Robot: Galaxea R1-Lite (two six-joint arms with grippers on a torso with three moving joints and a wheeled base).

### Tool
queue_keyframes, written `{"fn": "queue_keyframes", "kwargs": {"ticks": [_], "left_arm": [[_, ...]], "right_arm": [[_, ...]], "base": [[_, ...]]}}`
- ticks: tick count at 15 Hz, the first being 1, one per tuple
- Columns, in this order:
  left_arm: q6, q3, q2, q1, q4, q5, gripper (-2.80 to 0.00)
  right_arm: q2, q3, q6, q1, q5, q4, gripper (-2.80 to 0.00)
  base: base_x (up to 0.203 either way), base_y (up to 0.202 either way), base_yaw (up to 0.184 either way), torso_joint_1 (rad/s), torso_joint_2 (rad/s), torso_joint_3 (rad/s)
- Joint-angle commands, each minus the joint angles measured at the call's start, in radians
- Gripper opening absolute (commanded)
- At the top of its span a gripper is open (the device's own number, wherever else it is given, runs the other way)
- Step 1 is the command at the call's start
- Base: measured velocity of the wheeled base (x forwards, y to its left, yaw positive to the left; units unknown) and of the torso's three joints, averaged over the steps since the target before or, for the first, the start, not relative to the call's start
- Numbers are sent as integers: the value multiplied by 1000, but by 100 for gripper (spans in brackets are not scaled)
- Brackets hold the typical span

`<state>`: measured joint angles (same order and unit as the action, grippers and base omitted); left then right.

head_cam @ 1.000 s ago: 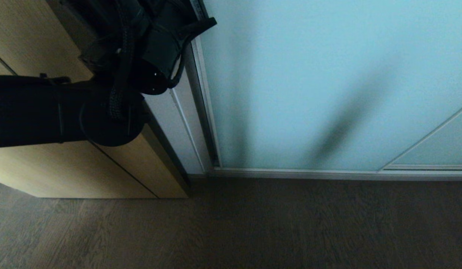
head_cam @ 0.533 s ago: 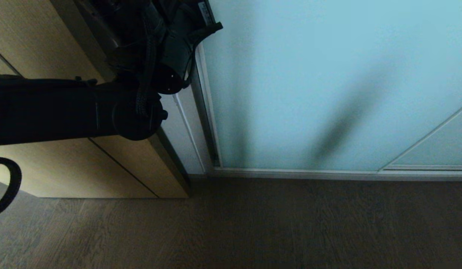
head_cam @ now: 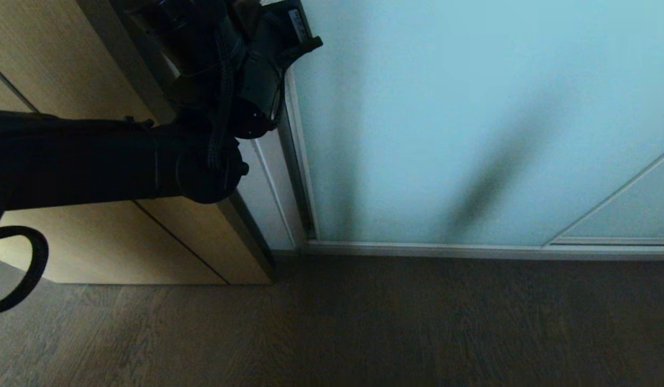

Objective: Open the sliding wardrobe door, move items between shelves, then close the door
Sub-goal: Open the door

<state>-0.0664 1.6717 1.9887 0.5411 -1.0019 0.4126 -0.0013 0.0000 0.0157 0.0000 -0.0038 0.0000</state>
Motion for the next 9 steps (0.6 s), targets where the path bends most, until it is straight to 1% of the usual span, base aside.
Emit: {"fn": "queue_keyframes", "kwargs": {"ticks": [1, 7, 9], "left_arm": [[3, -1, 9, 43, -3, -3, -280], [5, 28, 49, 149, 1, -18, -280], [4, 53, 73, 198, 3, -19, -280]], "right_arm": [[1, 0, 0, 0, -1, 0, -280], [1, 0, 0, 0, 1, 0, -280], [1, 0, 0, 0, 1, 0, -280]], "base": [[0, 0, 0, 0, 0, 0], [0, 0, 0, 0, 0, 0], [0, 0, 0, 0, 0, 0]]}}
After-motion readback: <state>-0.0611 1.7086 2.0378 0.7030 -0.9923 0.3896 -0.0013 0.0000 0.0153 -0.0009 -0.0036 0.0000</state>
